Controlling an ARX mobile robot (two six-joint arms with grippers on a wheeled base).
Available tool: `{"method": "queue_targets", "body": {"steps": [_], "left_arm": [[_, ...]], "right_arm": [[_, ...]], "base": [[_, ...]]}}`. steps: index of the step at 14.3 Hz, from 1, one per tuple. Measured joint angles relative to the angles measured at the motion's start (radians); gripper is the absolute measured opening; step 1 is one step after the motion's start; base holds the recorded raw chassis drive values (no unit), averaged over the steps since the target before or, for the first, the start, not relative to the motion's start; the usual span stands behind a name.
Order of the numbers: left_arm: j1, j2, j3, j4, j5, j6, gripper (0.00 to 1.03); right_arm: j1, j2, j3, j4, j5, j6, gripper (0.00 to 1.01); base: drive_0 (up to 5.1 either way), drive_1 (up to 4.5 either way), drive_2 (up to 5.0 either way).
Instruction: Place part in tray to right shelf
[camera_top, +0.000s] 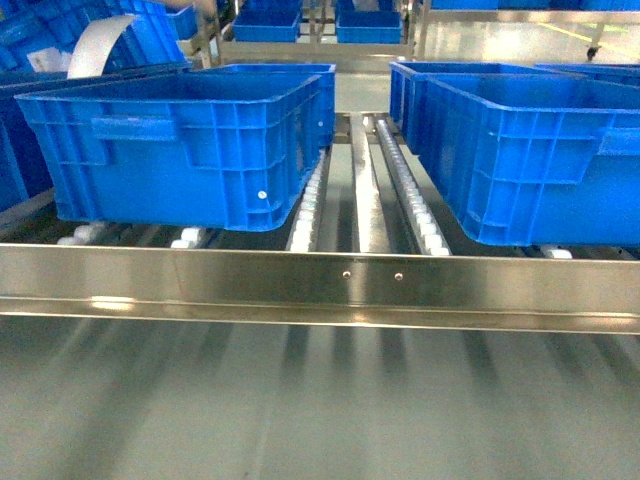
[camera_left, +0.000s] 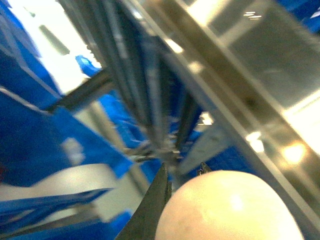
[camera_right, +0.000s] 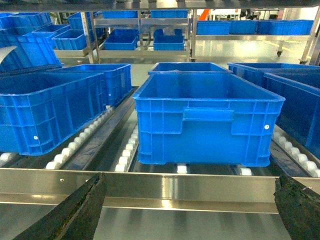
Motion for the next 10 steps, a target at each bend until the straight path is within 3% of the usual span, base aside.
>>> {"method": "queue_targets", "body": {"steps": [1, 2, 3, 4, 5, 6, 8, 10], "left_arm": [[-0.015, 0.030, 0.057, 0.060, 0.084, 0.004, 0.12], [-0.001, -0.012, 0.124, -0.212, 0.254, 0.063, 0.12], [0.006, -0.124, 0.059, -0.421, 0.447, 0.248, 0.12], [0.011, -0.245, -0.051, -0.567, 0.568, 0.407, 0.12], [0.020, -0.314, -0.164, -0.575, 0.618, 0.542, 0.12], [0.031, -0.340, -0.250, -0.536, 0.625, 0.618, 0.12], [0.069, -0.385, -0.466, -0.473, 0.658, 0.710, 0.12], [0.084, -0.483, -0.611, -0.402, 0.681, 0.729, 0.12]], "right_arm": [[0.000, 0.000, 0.000, 0.000, 0.000, 0.000, 0.98], [0.000, 0.000, 0.000, 0.000, -0.001, 0.000, 0.98], [0.000, 0.000, 0.000, 0.000, 0.000, 0.000, 0.98], [-0.001, 0.001, 0.000, 0.000, 0.000, 0.000, 0.98], [0.000, 0.000, 0.000, 0.000, 0.000, 0.000, 0.98], [0.000, 0.000, 0.000, 0.000, 0.000, 0.000, 0.98], [0.000, 0.000, 0.000, 0.000, 0.000, 0.000, 0.98], [0.000, 0.000, 0.000, 0.000, 0.000, 0.000, 0.98]], "base": [[0.0, 0.00, 0.0], [0.0, 0.00, 0.0], [0.0, 0.00, 0.0], [0.0, 0.00, 0.0], [0.0, 0.00, 0.0], [0.0, 0.00, 0.0], [0.0, 0.00, 0.0], [0.0, 0.00, 0.0]]}}
